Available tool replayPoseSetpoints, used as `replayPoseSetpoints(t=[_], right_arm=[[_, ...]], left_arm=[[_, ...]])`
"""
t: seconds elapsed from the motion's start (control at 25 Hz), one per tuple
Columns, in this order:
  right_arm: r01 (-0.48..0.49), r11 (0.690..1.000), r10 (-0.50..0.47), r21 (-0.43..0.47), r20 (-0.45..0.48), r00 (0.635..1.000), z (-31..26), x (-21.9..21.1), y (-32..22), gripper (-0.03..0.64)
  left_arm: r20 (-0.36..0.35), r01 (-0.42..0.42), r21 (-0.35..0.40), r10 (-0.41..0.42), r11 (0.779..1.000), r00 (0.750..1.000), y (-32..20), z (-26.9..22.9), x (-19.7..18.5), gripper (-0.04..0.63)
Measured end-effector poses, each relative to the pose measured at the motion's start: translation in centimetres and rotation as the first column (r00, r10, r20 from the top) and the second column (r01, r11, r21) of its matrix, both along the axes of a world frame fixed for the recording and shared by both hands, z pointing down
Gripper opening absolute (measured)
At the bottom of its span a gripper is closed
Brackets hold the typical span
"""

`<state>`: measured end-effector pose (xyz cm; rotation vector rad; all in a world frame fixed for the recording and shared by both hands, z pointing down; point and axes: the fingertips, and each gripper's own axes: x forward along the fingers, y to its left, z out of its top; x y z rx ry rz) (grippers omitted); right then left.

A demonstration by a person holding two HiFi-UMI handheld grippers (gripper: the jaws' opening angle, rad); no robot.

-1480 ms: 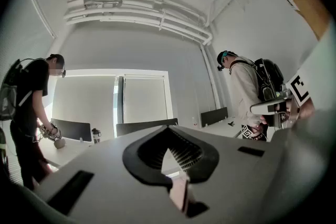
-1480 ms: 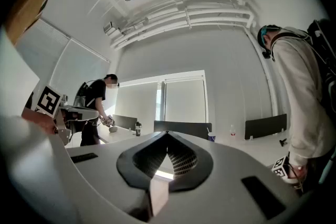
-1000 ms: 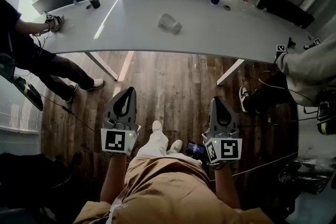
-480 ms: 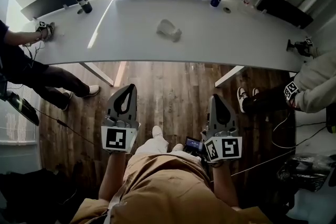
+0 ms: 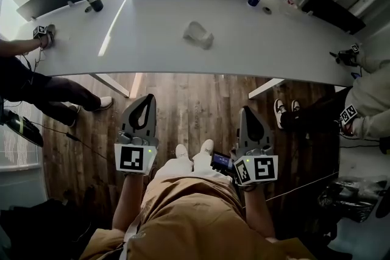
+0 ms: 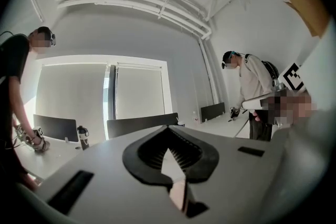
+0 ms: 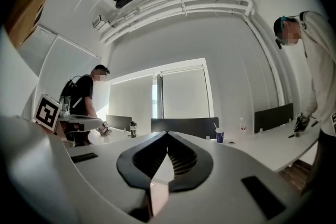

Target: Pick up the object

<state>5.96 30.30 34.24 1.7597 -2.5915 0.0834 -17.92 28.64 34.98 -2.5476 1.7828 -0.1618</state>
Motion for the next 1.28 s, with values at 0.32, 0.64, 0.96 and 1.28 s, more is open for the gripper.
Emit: replayPoseSetpoints(t=[0.32, 0.64, 0.96, 1.28], right_arm=[[0.036, 0.999, -0.036, -0.016, -0.005, 0.999, 0.7, 0.4, -2.8, 0.006], [0.101, 0.995, -0.101, -0.027, 0.008, 0.995, 2.0, 2.8, -7.4, 0.006], [0.202, 0.979, -0.200, -0.020, 0.054, 0.978, 2.1, 5.5, -11.4, 0.006], [0.224, 0.973, -0.219, -0.058, 0.073, 0.973, 3.1, 4.4, -12.5, 0.006]], left_arm=[[0.004, 0.039, -0.013, -0.039, 0.999, 0.999, -2.4, 0.5, 0.3, 0.006], [0.014, 0.097, -0.019, -0.097, 0.995, 0.995, -7.7, 1.2, 2.5, 0.006], [-0.001, 0.105, -0.024, -0.105, 0.994, 0.995, -11.9, 0.8, 7.6, 0.006], [-0.003, 0.141, -0.027, -0.141, 0.990, 0.990, -13.2, 0.2, 5.9, 0.006]])
